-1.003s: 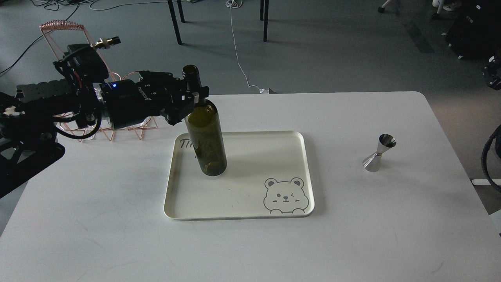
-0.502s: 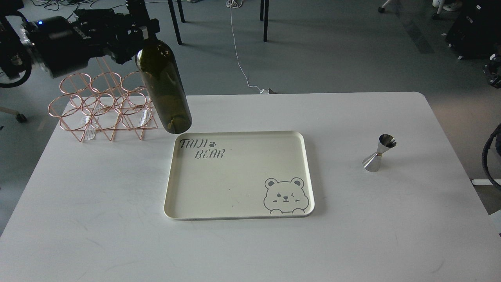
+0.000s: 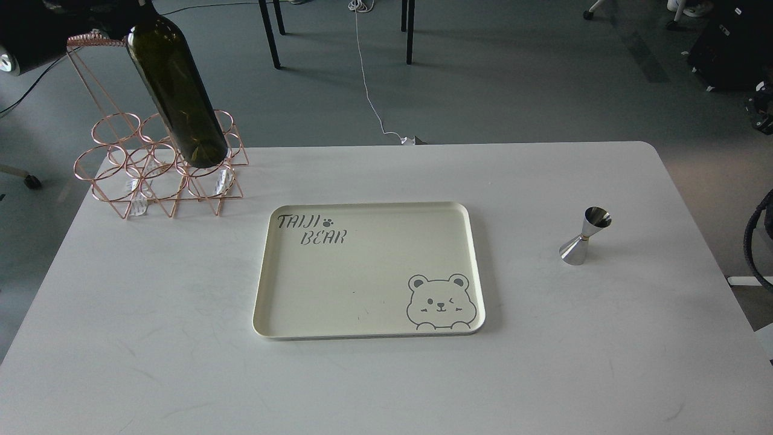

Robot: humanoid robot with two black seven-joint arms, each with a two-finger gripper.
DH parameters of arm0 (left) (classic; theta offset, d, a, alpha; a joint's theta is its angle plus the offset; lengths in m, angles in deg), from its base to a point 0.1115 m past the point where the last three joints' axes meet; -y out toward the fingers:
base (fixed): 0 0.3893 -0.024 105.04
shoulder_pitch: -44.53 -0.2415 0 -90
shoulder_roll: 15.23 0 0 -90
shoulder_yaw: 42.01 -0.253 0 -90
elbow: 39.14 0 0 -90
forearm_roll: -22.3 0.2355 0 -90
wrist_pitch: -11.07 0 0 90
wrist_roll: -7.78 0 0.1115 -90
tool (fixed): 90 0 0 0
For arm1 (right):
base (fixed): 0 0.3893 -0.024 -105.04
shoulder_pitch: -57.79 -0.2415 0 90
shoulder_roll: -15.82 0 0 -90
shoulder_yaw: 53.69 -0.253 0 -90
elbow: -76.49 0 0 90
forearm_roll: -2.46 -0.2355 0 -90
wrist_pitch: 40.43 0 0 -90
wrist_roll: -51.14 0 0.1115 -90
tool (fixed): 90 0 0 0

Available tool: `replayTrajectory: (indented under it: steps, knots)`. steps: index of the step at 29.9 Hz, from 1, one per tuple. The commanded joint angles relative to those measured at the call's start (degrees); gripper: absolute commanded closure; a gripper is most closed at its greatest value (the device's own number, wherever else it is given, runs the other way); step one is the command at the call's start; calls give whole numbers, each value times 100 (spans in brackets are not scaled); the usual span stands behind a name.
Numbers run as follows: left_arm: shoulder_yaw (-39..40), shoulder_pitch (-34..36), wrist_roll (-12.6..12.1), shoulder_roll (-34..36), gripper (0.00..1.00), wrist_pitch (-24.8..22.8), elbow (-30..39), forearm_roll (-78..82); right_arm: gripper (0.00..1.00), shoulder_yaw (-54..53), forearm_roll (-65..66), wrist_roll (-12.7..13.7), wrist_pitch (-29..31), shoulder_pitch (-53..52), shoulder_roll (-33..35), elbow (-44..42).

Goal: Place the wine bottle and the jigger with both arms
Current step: 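Lift the wine bottle with the left gripper toward the copper rack, then lower the bottle into a slot of the copper rack with the left gripper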

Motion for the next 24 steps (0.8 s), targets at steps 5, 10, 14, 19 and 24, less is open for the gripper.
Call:
replayTrajectory:
  steps: [5, 10, 14, 19, 24]
  knots:
    - [-298, 13, 14, -127, 79, 41, -398, -9, 1, 0, 0, 0, 0, 6, 4, 0]
    - [-298, 13, 23, -215, 79, 41, -539, -18, 1, 0, 0, 0, 0, 15, 13, 0]
    - [-289, 30, 14, -224, 79, 50, -539, -27, 1, 0, 0, 0, 0, 15, 74, 0]
    - [-289, 188, 14, -232, 79, 41, -539, -35, 1, 0, 0, 0, 0, 24, 75, 0]
    - [-298, 206, 5, -285, 79, 41, -548, -44, 1, -9, 0, 0, 0, 42, 75, 0]
